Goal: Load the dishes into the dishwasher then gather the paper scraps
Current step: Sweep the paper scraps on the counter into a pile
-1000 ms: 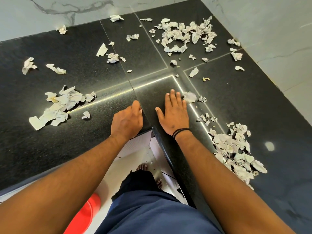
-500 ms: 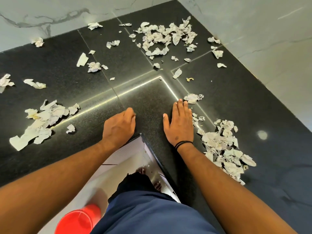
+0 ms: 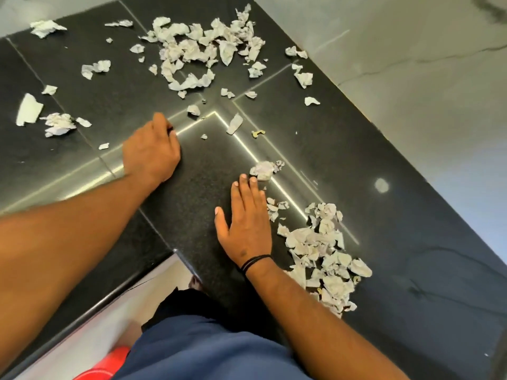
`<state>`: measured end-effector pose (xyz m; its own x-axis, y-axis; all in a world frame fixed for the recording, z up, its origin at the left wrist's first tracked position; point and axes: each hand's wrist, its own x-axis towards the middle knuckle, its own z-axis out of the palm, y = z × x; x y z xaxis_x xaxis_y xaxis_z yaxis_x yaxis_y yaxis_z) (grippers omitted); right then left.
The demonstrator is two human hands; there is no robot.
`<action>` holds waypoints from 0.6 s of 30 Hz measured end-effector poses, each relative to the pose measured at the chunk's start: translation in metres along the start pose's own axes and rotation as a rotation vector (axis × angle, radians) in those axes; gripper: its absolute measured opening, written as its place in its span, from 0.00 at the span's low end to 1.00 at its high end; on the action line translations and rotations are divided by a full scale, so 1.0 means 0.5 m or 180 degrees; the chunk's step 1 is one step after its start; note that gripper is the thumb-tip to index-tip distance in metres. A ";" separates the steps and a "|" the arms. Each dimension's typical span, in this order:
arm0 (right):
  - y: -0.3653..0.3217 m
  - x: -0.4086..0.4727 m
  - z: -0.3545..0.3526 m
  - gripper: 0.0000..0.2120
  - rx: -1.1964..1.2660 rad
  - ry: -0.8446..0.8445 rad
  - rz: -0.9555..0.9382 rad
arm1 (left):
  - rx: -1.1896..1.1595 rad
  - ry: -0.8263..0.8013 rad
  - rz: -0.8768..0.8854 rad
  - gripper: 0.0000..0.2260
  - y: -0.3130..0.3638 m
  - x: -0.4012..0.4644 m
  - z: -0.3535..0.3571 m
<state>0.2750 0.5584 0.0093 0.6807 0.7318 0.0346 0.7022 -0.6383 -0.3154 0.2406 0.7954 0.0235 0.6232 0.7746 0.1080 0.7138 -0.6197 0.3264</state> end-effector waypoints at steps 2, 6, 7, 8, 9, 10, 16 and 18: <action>-0.001 0.006 -0.007 0.29 0.0080 0.0102 -0.0076 | 0.0027 0.0013 0.0030 0.09 -0.003 0.000 0.005; -0.008 0.075 -0.031 0.25 0.0016 0.0597 -0.0439 | 0.0073 0.0117 0.0049 0.08 -0.011 0.005 0.012; -0.011 0.110 -0.037 0.26 -0.0013 0.0665 -0.0389 | 0.0094 0.0117 0.0053 0.09 -0.011 0.006 0.014; -0.009 0.148 -0.042 0.27 -0.0041 0.0654 -0.0276 | 0.0092 0.0116 0.0059 0.09 -0.010 0.005 0.015; -0.004 0.187 -0.043 0.28 -0.0078 0.0549 -0.0149 | 0.0079 0.0122 0.0066 0.09 -0.011 0.006 0.014; 0.006 0.221 -0.044 0.29 -0.0141 0.0382 -0.0026 | 0.0064 0.0130 0.0075 0.09 -0.012 0.006 0.014; 0.069 0.248 -0.048 0.28 -0.0353 -0.0162 0.0129 | 0.0075 0.0107 0.0127 0.09 -0.011 0.007 0.011; 0.081 0.204 -0.055 0.24 -0.0281 -0.0021 0.0088 | 0.0082 0.0095 0.0090 0.09 -0.013 0.006 0.013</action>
<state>0.3786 0.6005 0.0258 0.6988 0.7150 0.0207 0.6991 -0.6766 -0.2314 0.2399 0.8011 0.0158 0.6336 0.7599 0.1451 0.7043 -0.6442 0.2984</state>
